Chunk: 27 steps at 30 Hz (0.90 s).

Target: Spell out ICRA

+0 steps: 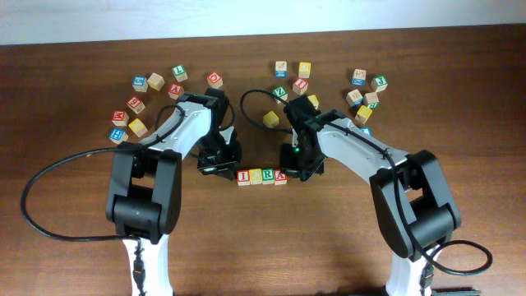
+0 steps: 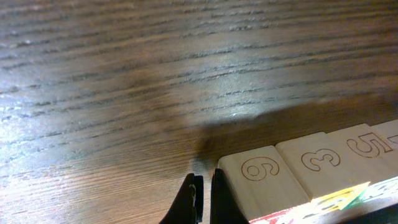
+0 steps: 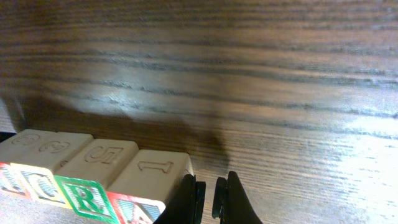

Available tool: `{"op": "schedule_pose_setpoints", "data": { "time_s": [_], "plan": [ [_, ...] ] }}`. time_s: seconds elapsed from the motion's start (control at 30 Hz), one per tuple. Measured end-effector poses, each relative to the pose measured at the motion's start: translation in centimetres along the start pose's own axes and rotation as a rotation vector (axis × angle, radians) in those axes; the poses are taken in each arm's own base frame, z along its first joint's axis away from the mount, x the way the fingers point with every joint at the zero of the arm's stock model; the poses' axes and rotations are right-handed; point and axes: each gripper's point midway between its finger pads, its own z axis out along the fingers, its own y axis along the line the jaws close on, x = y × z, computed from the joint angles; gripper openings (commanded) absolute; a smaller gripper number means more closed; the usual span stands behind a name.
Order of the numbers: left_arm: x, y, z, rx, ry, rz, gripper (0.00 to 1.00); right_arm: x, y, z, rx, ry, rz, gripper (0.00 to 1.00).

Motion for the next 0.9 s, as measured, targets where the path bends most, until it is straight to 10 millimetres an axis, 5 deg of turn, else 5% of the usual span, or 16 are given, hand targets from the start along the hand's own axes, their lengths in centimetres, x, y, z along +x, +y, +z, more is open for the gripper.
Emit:
{"op": "schedule_pose_setpoints", "data": {
  "time_s": [0.37, 0.73, 0.9],
  "plan": [
    [-1.4, -0.5, 0.1, 0.0, -0.058, 0.032, 0.0, -0.1, 0.2, 0.1, -0.002, -0.006, 0.05, 0.04],
    [-0.6, -0.3, 0.2, -0.03, -0.032, 0.029, 0.0, -0.2, -0.1, 0.2, 0.039, -0.028, 0.04, 0.04],
    [-1.5, 1.0, -2.4, -0.081, -0.051, 0.0, 0.0, -0.2, 0.1, -1.8, 0.1, -0.016, 0.032, 0.04]
  ]
}}
